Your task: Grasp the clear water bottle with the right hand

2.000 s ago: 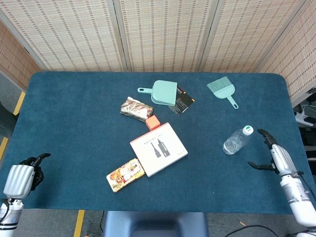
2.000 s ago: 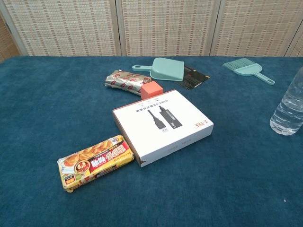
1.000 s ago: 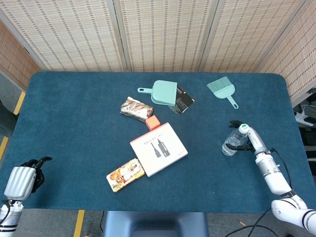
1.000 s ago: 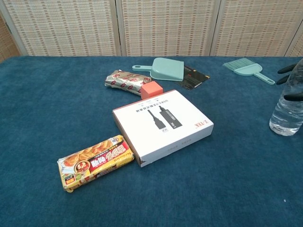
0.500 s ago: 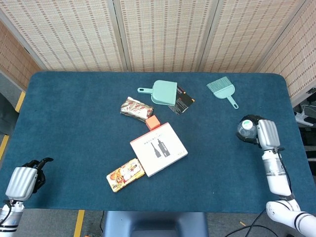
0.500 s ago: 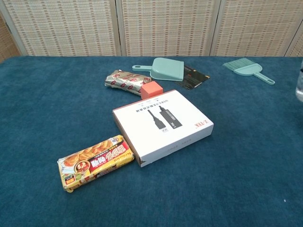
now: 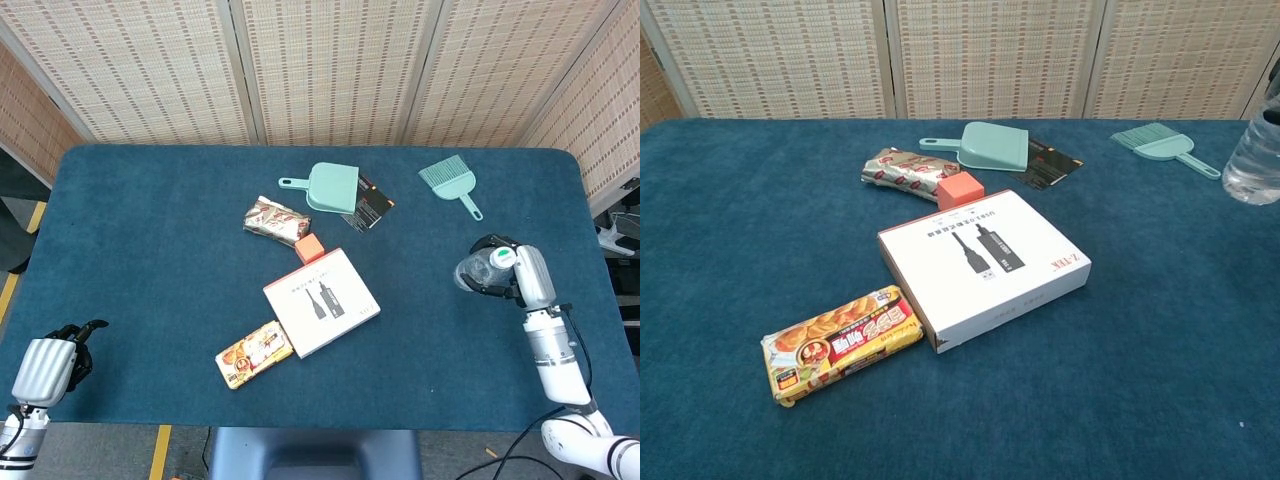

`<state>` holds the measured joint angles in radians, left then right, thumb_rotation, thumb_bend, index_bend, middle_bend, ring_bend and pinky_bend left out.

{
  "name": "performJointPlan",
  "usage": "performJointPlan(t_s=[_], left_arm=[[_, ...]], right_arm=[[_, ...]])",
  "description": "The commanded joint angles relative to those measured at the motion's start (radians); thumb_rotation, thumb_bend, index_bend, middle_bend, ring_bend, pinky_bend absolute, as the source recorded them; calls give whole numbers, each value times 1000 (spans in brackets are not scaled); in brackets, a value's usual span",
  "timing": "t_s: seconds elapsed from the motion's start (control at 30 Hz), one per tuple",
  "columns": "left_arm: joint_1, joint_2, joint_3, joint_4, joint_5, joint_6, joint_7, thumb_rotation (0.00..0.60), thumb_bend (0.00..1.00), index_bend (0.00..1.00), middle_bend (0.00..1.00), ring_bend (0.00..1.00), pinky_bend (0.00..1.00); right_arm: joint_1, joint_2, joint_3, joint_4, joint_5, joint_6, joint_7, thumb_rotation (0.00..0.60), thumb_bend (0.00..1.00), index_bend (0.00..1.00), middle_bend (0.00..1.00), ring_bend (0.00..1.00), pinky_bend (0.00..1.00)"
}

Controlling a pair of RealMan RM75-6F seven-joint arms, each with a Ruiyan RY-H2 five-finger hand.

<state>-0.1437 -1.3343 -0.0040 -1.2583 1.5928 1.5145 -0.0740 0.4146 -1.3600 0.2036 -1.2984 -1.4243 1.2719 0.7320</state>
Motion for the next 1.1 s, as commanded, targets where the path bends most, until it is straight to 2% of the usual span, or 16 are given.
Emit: performJointPlan(t_s=[0.03,0.13,0.17,0.2,0.23,0.3,0.4,0.47,0.5,0.63,0.67,0.7,0.77,0.9,1.0,1.1], left_arm=[[0,-1,1,1,0,-1,0,600,472,306,465,424,604],[-1,-1,2,1,0,-5,1,600,472,306,465,424,604],[-1,-1,2,2,0,-6,1,600,472,306,465,424,604],[-2,-2,3,2,0,-6,2,600,473,306,465,424,604],[-2,-2,3,2,0,-6,2,600,472,306,465,424,604],[-1,-2,3,2,0,-6,3,600,473,306,465,424,604],[-1,-1,2,1,-1,-5,2,600,473,305,465,424,604],[-1,-1,1,2,-2,-4,1,600,472,306,465,424,604],[-1,-1,1,2,-2,-5,2,600,472,306,465,424,604],[0,-2,1,3,-3,-4,2,600,472,308,465,423,604],[-1,-1,2,1,-1,-4,4,600,472,309,465,423,604],[0,-1,2,1,0,-3,5,600,472,310,465,424,604],[0,-1,2,0,1,-1,7,600,472,310,465,424,604],[0,-1,2,1,-1,-3,6,600,473,310,465,424,604],[0,-1,1,1,-2,-4,5,600,474,310,465,424,604],[0,-1,2,0,-1,-3,6,600,473,310,465,424,604]], right_arm=[[33,230,-38,-226,-45,-314,741,600,316,737,632,576,741],[51,256,-53,-203,-75,-350,857,600,317,737,632,576,742],[55,256,-58,-186,-82,-352,843,600,317,737,632,577,742],[55,248,-60,-160,-73,-348,776,600,317,737,632,577,743],[52,237,-57,-141,-51,-343,687,600,317,737,632,577,744],[39,194,-39,-105,34,-305,403,600,316,737,632,577,745],[14,104,-7,-81,166,-186,-21,600,316,737,632,577,745],[8,59,0,-71,215,-124,-233,600,317,737,632,580,746],[8,43,0,-63,227,-103,-310,600,317,737,632,581,746],[7,4,-1,-38,239,-49,-475,600,317,737,633,582,754],[10,-28,-18,13,214,7,-620,600,317,737,633,582,756],[9,-51,-19,34,210,35,-676,600,317,737,633,582,757],[9,-90,-19,77,190,85,-759,600,317,737,633,582,757],[6,-132,-27,137,150,138,-835,600,317,737,633,582,757],[3,-145,-29,148,130,145,-831,600,317,737,633,582,757],[-2,-127,-36,102,123,103,-756,600,317,737,633,582,757]])
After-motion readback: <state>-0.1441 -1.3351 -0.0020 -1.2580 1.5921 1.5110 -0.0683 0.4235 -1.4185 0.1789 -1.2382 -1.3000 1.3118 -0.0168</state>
